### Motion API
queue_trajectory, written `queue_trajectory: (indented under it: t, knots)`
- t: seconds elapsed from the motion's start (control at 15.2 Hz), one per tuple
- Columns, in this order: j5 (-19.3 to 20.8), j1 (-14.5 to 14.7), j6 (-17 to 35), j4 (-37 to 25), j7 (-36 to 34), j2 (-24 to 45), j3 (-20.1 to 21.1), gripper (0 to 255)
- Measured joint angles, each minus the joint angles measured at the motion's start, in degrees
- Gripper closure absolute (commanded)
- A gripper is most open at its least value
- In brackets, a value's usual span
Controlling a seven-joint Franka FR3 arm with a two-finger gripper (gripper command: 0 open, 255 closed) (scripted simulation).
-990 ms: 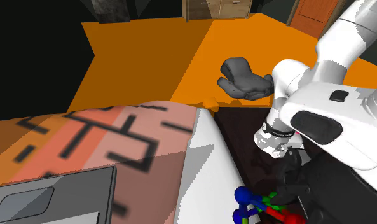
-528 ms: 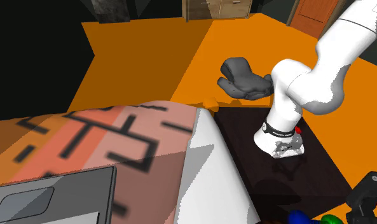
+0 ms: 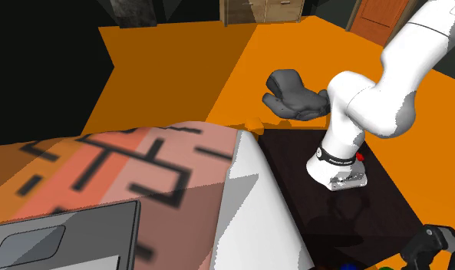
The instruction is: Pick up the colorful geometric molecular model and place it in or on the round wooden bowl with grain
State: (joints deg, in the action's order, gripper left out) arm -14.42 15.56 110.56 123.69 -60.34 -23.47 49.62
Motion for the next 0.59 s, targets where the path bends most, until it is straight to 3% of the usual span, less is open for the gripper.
queue_trajectory:
  t: [0.59]
  knots:
    - [-0.19,-0.17,7.18,5.85,-0.7,1.4,2.38,255]
